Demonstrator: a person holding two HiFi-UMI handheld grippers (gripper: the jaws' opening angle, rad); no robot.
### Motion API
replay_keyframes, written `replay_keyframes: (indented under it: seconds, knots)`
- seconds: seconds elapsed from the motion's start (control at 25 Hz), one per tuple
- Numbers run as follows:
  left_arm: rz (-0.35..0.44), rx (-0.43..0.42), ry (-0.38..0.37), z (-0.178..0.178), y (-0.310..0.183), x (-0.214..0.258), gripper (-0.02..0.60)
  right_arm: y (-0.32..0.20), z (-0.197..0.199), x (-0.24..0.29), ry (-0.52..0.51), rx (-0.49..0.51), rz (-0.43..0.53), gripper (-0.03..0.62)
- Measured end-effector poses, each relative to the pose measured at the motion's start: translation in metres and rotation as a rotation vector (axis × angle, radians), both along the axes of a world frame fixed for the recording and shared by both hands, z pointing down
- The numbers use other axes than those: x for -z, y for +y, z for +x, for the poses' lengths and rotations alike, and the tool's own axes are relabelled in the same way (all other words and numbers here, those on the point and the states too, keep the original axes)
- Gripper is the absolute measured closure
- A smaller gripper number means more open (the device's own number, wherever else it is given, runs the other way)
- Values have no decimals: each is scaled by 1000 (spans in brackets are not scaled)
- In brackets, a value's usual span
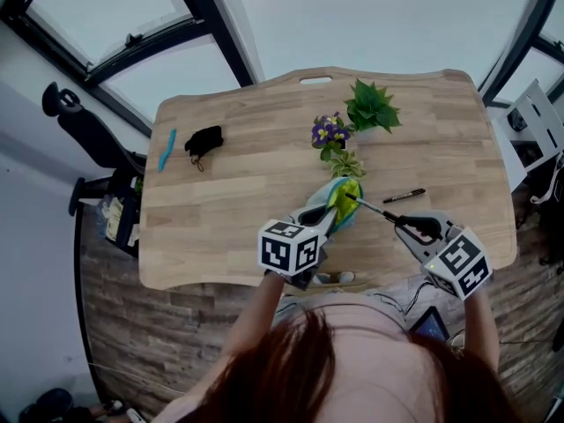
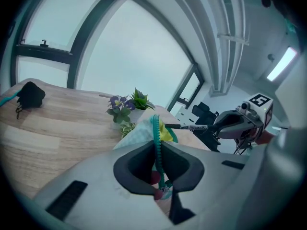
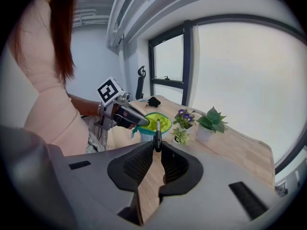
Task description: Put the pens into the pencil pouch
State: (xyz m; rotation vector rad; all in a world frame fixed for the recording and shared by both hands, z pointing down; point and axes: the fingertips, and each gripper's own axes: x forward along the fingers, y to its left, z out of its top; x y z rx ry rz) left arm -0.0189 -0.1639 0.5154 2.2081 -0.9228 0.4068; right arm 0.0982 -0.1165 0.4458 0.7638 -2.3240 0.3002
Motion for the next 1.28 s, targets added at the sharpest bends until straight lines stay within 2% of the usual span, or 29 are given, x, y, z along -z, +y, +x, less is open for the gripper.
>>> replay_keyframes:
  seconds: [0.8,1.28]
  knots:
    - [7,-96,-21,16,17,-1,563,-9,-32,-33,369,315,-87,546]
    - [0,-151,-31,32,33,-2,563,-8,-42,-65,465,403,-131,546]
